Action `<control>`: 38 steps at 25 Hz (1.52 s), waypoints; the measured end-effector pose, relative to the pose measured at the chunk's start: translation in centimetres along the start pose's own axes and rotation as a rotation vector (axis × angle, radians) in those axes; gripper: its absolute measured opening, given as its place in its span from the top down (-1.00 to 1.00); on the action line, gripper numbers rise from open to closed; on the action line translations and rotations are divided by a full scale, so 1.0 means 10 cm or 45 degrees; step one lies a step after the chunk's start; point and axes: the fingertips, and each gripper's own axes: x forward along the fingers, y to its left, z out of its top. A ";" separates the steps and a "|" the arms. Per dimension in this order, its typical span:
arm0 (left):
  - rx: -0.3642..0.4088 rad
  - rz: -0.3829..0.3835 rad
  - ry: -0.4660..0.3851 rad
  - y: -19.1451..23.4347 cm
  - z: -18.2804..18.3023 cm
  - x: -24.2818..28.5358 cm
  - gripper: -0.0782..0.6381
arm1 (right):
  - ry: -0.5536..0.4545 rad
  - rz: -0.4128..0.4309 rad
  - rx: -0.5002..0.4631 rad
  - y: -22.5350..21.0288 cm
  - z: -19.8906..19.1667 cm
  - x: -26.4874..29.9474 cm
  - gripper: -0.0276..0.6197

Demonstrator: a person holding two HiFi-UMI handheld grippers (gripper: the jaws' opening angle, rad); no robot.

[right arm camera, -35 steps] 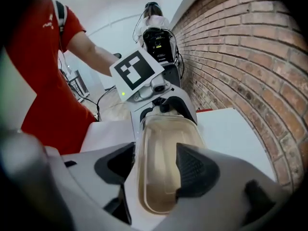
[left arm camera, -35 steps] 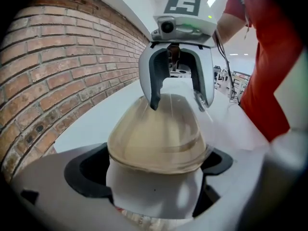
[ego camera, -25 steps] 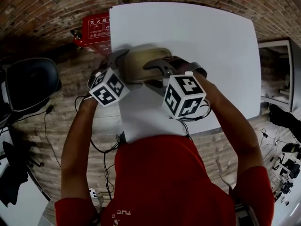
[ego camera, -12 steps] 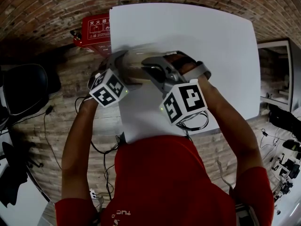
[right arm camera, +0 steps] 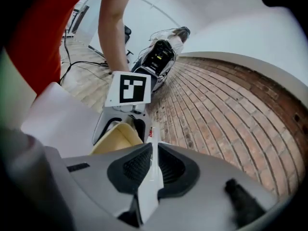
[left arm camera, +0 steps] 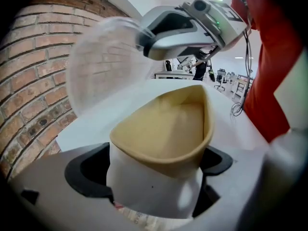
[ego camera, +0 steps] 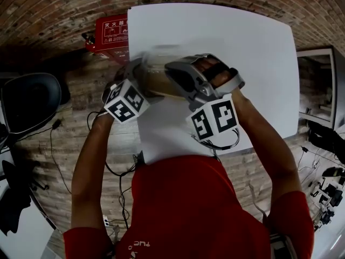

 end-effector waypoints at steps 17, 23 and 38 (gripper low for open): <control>-0.299 0.066 -0.345 -0.04 0.23 -0.53 -0.82 | 0.007 0.737 1.205 -0.57 -0.92 0.41 0.75; -0.585 0.102 -0.861 0.14 0.83 -0.99 -0.82 | 0.089 0.637 1.304 -0.65 -1.21 0.71 0.75; -0.648 0.395 -0.859 0.45 0.99 -1.05 0.35 | 0.106 0.157 0.799 -0.72 -1.51 0.85 0.53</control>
